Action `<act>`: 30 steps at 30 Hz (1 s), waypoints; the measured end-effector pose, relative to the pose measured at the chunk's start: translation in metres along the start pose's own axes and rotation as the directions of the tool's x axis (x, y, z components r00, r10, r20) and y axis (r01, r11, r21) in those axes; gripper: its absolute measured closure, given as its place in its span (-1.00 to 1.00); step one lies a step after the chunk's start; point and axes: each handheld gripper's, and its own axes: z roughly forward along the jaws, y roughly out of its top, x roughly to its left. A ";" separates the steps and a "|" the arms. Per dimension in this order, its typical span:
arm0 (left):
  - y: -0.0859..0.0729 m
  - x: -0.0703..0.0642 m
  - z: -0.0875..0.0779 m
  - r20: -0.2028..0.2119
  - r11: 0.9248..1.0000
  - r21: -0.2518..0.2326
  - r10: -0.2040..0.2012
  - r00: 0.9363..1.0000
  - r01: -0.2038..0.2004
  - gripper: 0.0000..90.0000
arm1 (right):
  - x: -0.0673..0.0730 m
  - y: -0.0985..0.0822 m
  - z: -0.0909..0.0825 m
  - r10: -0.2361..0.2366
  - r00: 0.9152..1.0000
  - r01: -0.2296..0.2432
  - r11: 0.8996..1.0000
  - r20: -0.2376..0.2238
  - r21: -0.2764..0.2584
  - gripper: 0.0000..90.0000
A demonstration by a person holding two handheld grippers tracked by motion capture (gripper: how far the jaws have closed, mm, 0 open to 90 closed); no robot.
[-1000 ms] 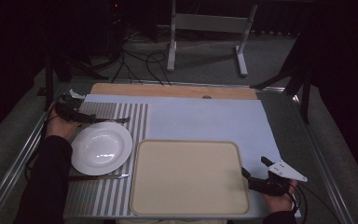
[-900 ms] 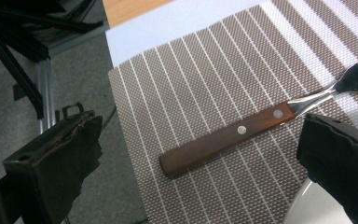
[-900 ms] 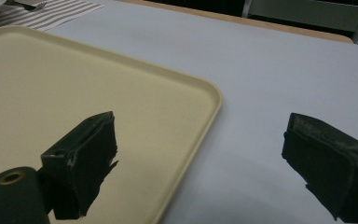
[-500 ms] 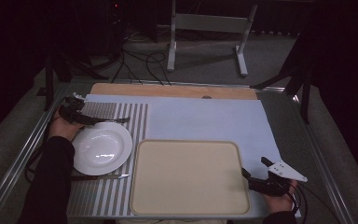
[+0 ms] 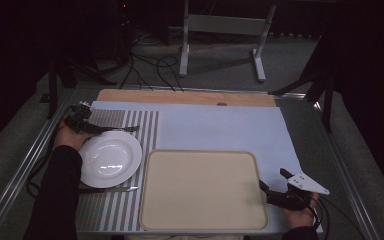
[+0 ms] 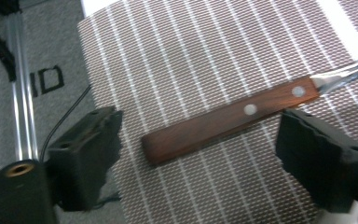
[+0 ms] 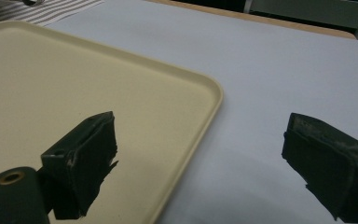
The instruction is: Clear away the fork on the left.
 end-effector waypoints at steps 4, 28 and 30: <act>0.003 -0.004 0.004 -0.004 0.999 -0.002 0.032 0.999 -0.032 -0.57 | 0.001 0.000 0.001 0.002 1.000 -0.002 1.000 -0.002 0.004 -0.78; 0.006 -0.005 0.008 0.165 0.999 0.013 0.037 0.986 -0.040 0.06 | 0.000 -0.002 0.001 0.004 1.000 -0.004 1.000 -0.006 0.012 -0.78; 0.007 -0.006 0.006 0.161 0.998 0.033 0.055 0.985 -0.061 0.26 | -0.001 -0.002 0.000 0.005 1.000 -0.005 1.000 -0.005 0.011 -0.78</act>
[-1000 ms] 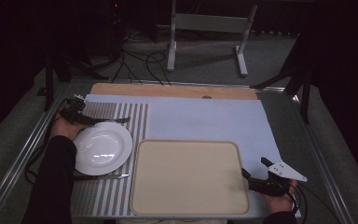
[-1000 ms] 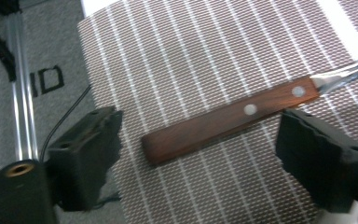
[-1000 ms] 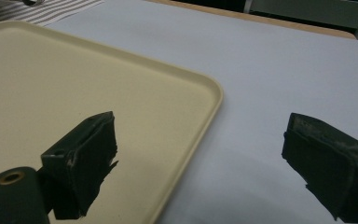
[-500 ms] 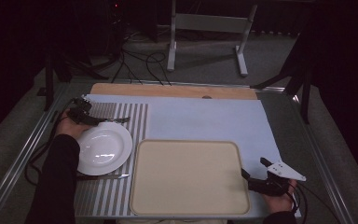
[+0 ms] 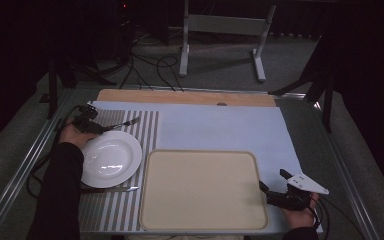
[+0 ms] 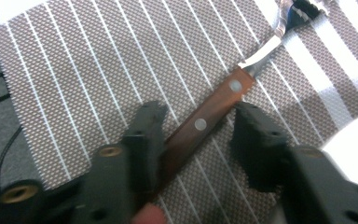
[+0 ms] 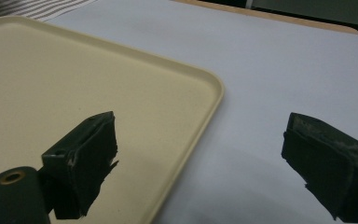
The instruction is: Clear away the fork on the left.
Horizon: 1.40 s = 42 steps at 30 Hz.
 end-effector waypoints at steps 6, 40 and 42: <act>0.000 -0.007 0.000 -0.005 0.999 -0.003 0.045 0.999 -0.045 0.66 | 0.000 0.000 -0.001 0.004 1.000 -0.004 1.000 0.001 0.000 -0.78; -0.018 -0.009 -0.059 -0.022 0.970 -0.232 -0.080 0.997 0.073 0.71 | 0.000 0.001 -0.001 0.012 1.000 -0.012 1.000 0.002 -0.006 -0.78; -0.020 -0.012 -0.062 -0.016 0.967 -0.244 -0.074 0.997 0.068 0.71 | 0.000 0.001 -0.002 0.012 1.000 -0.012 1.000 0.001 -0.008 -0.78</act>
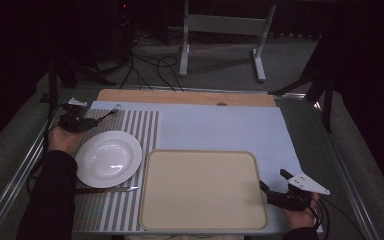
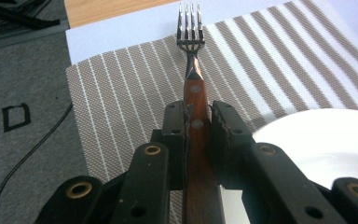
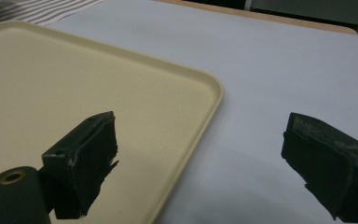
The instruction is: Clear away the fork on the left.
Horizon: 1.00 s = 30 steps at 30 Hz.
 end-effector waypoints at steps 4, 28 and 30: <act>-0.002 -0.006 -0.009 0.005 0.999 -0.035 -0.007 1.000 0.007 0.71 | 0.000 0.000 0.000 0.001 1.000 -0.001 1.000 -0.001 0.001 -0.78; -0.020 -0.066 -0.032 0.041 0.986 -0.165 0.010 0.999 -0.003 0.71 | 0.000 0.000 0.000 -0.002 1.000 0.002 1.000 -0.005 -0.003 -0.78; -0.020 -0.072 -0.033 0.040 0.986 -0.164 0.024 0.999 -0.017 0.71 | 0.000 0.000 0.000 -0.004 1.000 0.004 1.000 -0.005 -0.002 -0.78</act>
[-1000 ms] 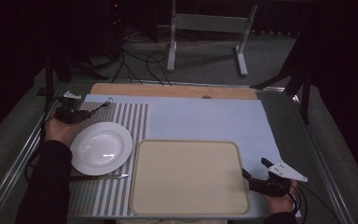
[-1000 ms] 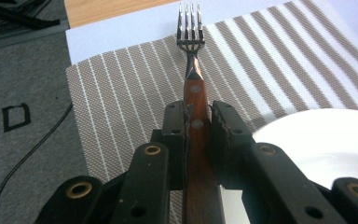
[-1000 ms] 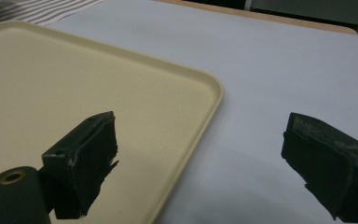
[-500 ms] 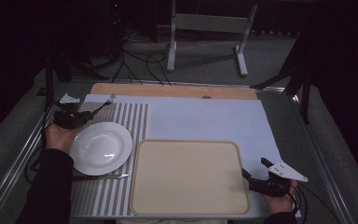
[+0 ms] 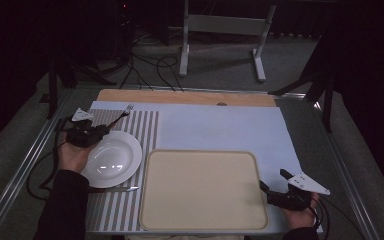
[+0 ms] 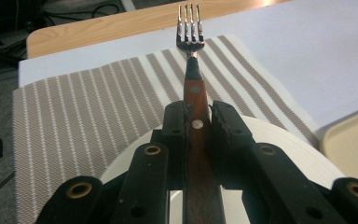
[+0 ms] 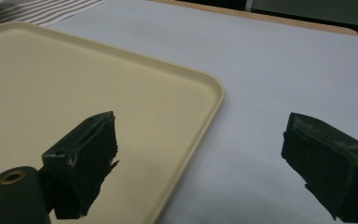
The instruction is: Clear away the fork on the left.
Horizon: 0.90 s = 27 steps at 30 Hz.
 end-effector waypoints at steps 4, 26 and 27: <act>0.001 -0.010 -0.002 0.003 1.000 -0.013 0.005 1.000 -0.005 0.71 | 0.000 0.000 0.000 0.003 1.000 -0.003 1.000 0.001 -0.002 -0.78; -0.010 -0.077 -0.013 -0.046 0.996 -0.055 0.061 0.997 -0.063 0.71 | -0.001 0.001 -0.001 0.000 1.000 0.000 1.000 0.000 -0.010 -0.78; -0.011 -0.081 -0.013 -0.044 0.996 -0.062 0.058 0.997 -0.060 0.71 | -0.001 0.001 -0.001 0.000 1.000 0.000 1.000 0.001 -0.010 -0.78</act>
